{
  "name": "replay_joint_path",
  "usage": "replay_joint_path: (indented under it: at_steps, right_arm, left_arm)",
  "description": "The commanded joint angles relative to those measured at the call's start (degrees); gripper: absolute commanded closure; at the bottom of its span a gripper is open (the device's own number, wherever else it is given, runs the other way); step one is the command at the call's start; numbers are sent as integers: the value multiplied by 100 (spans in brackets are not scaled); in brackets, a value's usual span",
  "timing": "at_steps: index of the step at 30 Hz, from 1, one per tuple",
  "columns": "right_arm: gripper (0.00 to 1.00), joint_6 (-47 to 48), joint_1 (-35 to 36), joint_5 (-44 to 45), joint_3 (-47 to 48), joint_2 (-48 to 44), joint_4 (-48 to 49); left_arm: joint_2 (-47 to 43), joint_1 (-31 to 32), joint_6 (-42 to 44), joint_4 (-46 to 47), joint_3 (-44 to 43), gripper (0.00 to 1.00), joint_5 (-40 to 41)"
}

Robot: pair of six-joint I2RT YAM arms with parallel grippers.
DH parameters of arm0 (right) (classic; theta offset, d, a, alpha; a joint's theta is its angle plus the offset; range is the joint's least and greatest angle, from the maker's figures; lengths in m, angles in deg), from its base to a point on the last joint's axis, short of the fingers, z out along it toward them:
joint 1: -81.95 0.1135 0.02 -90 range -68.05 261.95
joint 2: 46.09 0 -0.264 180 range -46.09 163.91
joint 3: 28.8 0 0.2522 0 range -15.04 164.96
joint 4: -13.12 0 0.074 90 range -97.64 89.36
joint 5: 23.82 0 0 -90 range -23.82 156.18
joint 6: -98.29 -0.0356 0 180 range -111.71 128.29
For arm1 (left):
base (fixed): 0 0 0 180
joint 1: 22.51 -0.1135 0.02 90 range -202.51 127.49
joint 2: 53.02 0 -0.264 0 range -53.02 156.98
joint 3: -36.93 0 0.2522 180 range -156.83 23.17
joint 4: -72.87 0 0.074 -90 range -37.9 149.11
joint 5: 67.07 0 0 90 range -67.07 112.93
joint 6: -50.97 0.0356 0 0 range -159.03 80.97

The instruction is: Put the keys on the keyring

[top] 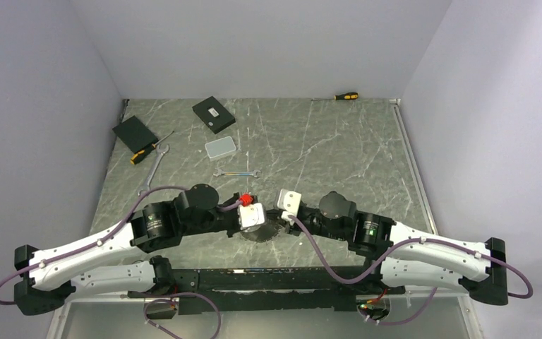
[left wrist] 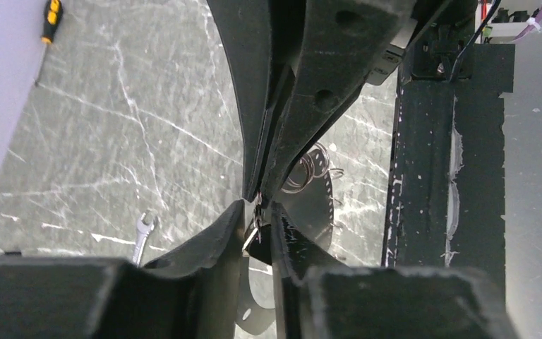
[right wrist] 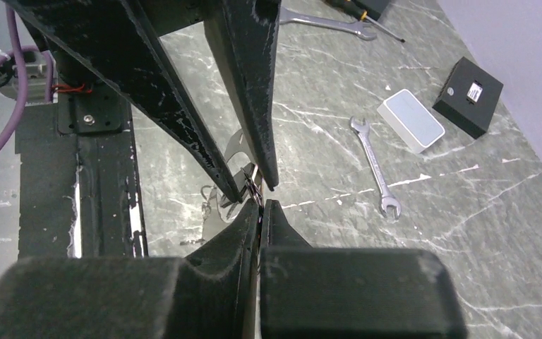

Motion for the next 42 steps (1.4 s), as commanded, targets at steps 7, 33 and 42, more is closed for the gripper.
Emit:
replay_joint_path:
  at_steps: [7,33,42]
  right_arm:
    - [100,-32,1,254,-138,-752,696]
    - [100,-442,1,147,-207,-1025,848]
    - [100,-433,1,139,-212,-947,810]
  left_arm:
    - [-818,25,-365,1030,495,62,75]
    - [-533,26,-762,2279,1119,67,-36]
    - [-685,24,-749,2067,1023,47,147]
